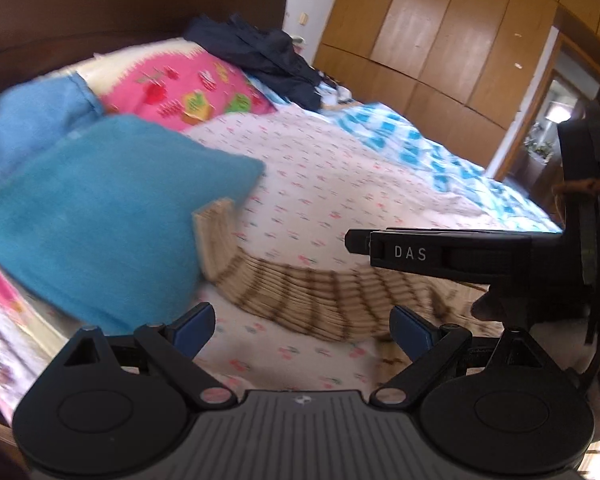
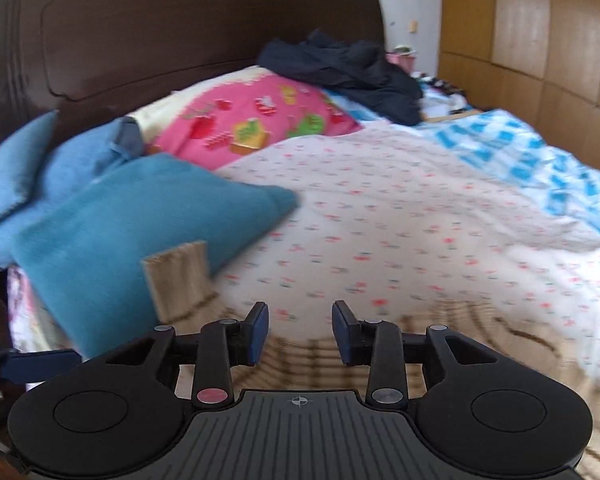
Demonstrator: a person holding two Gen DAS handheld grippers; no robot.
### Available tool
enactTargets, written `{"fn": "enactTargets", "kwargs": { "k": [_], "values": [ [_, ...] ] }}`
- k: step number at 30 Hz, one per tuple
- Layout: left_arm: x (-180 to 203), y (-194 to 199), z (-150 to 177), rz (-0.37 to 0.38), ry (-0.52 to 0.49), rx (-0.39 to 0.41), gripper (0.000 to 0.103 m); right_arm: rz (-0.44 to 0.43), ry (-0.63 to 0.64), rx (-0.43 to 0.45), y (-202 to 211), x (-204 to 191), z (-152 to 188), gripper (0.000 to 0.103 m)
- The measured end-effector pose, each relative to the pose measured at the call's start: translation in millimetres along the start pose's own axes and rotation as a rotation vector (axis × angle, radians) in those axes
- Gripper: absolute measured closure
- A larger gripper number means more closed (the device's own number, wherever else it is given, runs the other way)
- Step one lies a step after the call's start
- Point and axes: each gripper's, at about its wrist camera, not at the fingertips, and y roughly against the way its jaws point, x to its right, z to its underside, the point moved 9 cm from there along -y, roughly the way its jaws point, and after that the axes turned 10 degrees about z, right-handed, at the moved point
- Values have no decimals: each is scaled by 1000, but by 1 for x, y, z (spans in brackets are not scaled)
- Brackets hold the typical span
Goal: Fold small clothes
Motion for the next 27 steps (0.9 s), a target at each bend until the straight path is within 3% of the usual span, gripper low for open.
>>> {"fn": "enactTargets", "kwargs": {
  "k": [8,14,20,23,27],
  "values": [
    [-45,21,-3,-63,64,19,5,-140,-34,-38,-18,-54,-7,61],
    [-59,25,4,-71,96,6,5,-177,-74,-84,-37,-78,-6,55],
    [-65,29,8,-109,92,-4,6,-204,-32,-65,-49,-111,-9,50],
    [-75,31,11,-119,132,-7,6,-203,-67,-92,-66,-113,-8,56],
    [-76,33,12,-122,127,-12,6,-273,-175,-128,-70,-105,-4,76]
  ]
}}
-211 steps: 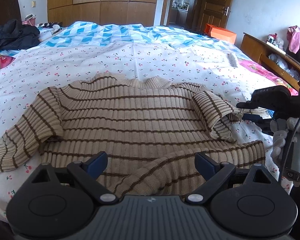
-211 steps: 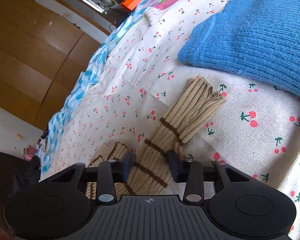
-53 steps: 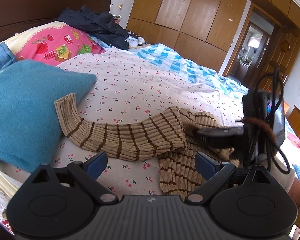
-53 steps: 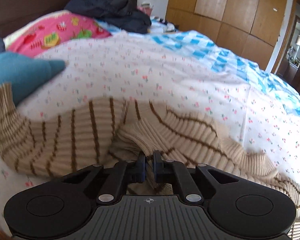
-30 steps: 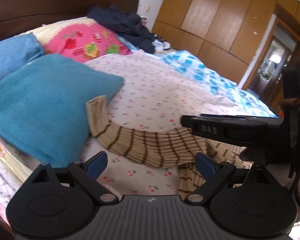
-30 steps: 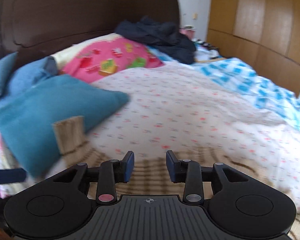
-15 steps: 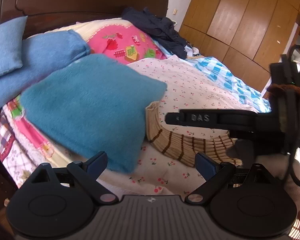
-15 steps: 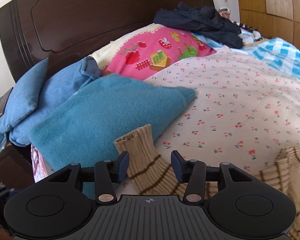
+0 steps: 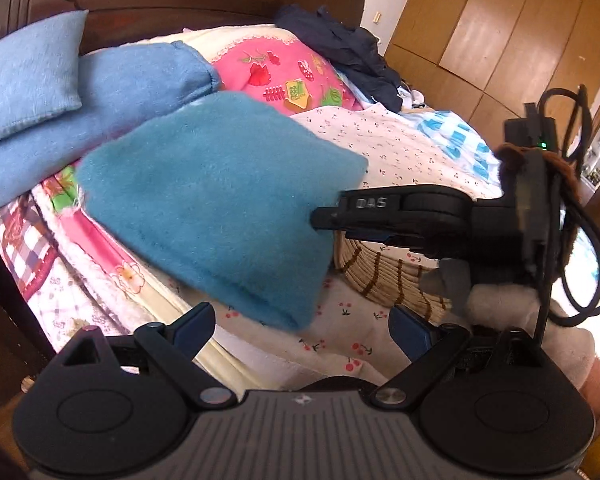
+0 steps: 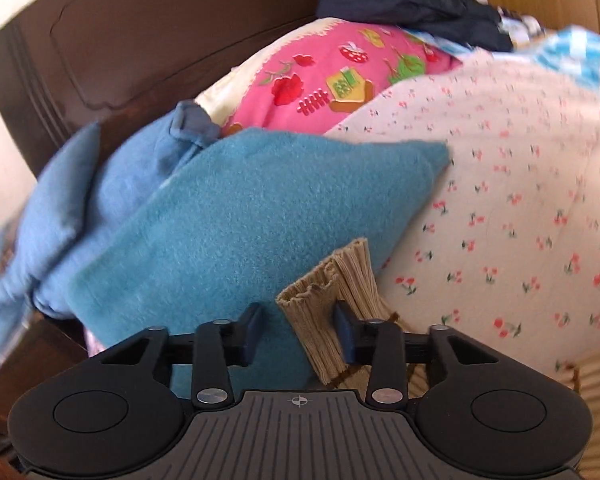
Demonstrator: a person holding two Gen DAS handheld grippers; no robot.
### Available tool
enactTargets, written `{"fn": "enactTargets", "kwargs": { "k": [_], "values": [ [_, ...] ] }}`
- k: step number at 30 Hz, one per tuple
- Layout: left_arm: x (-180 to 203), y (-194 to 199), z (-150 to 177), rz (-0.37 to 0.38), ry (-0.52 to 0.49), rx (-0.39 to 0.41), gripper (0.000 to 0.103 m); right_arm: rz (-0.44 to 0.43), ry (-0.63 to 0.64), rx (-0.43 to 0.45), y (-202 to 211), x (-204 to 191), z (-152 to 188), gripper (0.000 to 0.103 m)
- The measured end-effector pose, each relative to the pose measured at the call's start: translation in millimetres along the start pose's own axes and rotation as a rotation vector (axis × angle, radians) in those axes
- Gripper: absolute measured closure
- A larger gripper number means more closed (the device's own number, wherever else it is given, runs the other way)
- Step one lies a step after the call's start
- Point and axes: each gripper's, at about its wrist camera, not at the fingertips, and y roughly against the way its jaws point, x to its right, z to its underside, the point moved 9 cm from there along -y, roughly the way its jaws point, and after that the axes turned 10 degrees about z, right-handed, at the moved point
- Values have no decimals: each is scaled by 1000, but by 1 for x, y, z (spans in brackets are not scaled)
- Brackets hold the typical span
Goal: Fold small clothes
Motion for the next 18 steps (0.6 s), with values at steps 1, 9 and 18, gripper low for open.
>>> {"fn": "enactTargets", "kwargs": {
  "k": [1,9,18],
  "values": [
    [2,0,0,4,-8,1,6,-10,-10,1,3,2,1,85],
    [27,2,-2,49,-53,6,6,-15,-108,54,35,26,-11,97],
    [57,6,-9,112,-132,17,5,11,-195,179,103,62,-30,97]
  ]
}}
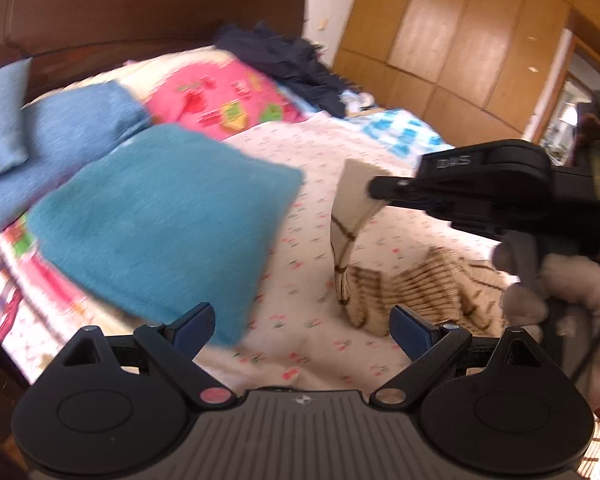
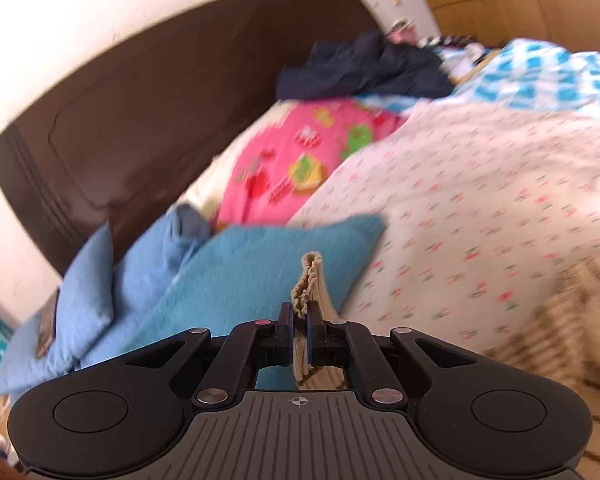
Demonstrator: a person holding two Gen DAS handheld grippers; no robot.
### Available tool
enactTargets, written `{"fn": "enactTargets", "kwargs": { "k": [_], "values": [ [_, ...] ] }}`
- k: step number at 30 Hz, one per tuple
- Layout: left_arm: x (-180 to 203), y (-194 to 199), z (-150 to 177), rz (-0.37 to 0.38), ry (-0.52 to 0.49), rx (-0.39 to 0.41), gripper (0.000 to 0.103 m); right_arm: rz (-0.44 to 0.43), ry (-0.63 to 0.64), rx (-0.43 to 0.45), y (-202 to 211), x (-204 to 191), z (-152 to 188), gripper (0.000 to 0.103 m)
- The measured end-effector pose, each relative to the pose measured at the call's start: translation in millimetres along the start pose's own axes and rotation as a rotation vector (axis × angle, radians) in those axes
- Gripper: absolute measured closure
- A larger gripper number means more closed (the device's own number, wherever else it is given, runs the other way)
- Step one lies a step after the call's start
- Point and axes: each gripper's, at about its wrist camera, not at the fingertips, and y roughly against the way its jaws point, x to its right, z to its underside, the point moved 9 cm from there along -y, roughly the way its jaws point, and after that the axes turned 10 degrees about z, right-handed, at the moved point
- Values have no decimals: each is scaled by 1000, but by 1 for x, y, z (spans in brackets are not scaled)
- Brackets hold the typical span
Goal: Fold small clothes
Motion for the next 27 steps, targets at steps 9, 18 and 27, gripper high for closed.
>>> {"fn": "enactTargets", "kwargs": {
  "k": [9,18,27],
  "values": [
    [94,-28,-11,174,-174,-21,5,137,-256,276,144,122,-47,97],
    [192,-74,27,277,-355,-161,4,435,-584,408,243,298,32,97],
    [208,-97,63,163,-525,-260,4,509,-792,221,200,387,126,96]
  ]
}}
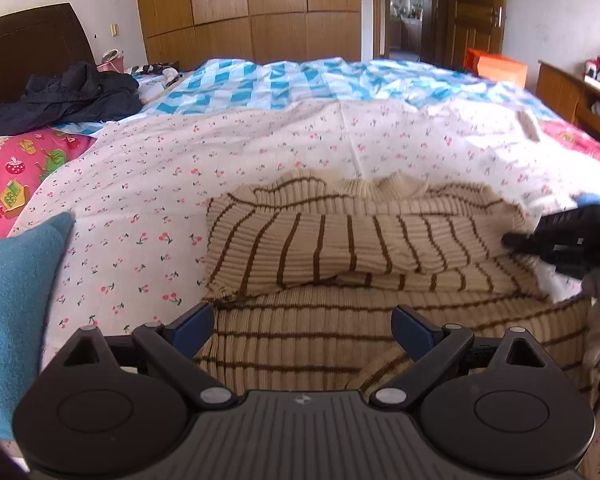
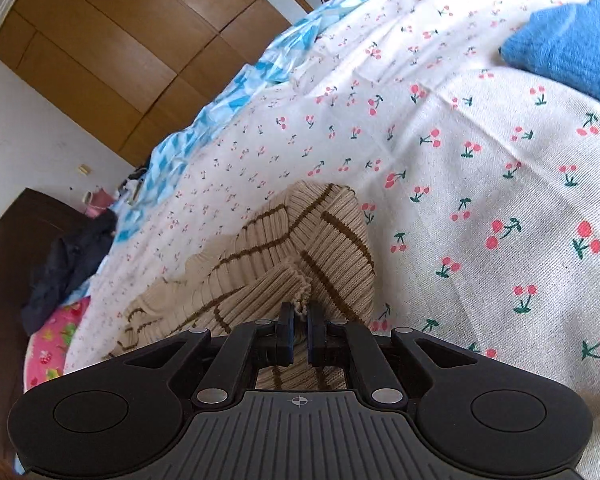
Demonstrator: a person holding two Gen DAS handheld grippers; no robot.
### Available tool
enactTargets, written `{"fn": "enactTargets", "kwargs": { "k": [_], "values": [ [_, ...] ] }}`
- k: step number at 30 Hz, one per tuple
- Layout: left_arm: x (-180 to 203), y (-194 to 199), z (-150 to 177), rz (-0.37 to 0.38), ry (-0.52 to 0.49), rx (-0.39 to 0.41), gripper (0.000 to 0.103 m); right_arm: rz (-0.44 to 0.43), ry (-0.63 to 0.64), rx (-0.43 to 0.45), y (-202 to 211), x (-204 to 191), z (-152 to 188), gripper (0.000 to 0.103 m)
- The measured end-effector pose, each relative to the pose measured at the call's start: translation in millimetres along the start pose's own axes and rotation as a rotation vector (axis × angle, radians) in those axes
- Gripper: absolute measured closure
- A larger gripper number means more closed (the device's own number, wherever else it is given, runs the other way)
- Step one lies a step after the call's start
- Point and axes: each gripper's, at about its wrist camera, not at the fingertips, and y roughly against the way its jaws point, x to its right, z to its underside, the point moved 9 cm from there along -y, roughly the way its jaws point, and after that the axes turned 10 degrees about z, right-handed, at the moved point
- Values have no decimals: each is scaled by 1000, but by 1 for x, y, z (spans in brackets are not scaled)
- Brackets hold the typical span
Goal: Fold small clothes
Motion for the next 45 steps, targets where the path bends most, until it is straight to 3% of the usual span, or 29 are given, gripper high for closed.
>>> {"fn": "enactTargets", "kwargs": {
  "k": [7,14,17,20,21,22,24,29,32,34,36,38,40,43,44,45],
  "values": [
    [-5,-3,33,-28,23,-83,4,35,88,33,6,-4,1,92],
    [-22,14,46,-7,95,-81,4,93,126,76,31,3,3,86],
    [-32,19,40,-2,131,-66,4,97,104,115,42,3,-1,86],
    [-37,19,14,25,127,-18,4,31,167,196,57,-25,-15,85],
    [-39,16,0,28,103,3,4,4,202,196,56,-37,-19,78],
    [-41,11,-15,23,74,24,4,-21,258,176,50,-51,-22,69],
    [-45,-6,-43,19,26,52,4,-26,373,155,31,-76,-28,64],
    [-46,-72,-100,108,-8,65,4,6,658,53,-36,-121,-33,65],
    [-38,-119,-118,110,-104,36,4,33,825,-30,-72,-134,-21,65],
    [-36,-151,-123,102,-152,-4,4,96,911,-14,-87,-135,-22,65],
    [-41,-179,-120,73,-194,-57,4,98,942,-17,-97,-131,-25,61],
    [-57,-201,-111,-13,-202,-95,4,112,926,-72,-107,-120,-25,67],
    [-72,-212,-107,-19,-138,-85,0,114,912,-72,-107,-114,-26,74],
    [-84,-210,-112,-59,-52,-39,0,156,839,-10,-104,-111,-38,90],
    [-84,-208,-113,-79,-50,-24,0,186,797,23,-103,-110,-45,101],
    [-84,-209,-115,-102,-61,-15,0,245,768,49,-105,-105,-51,103]
  ]
}}
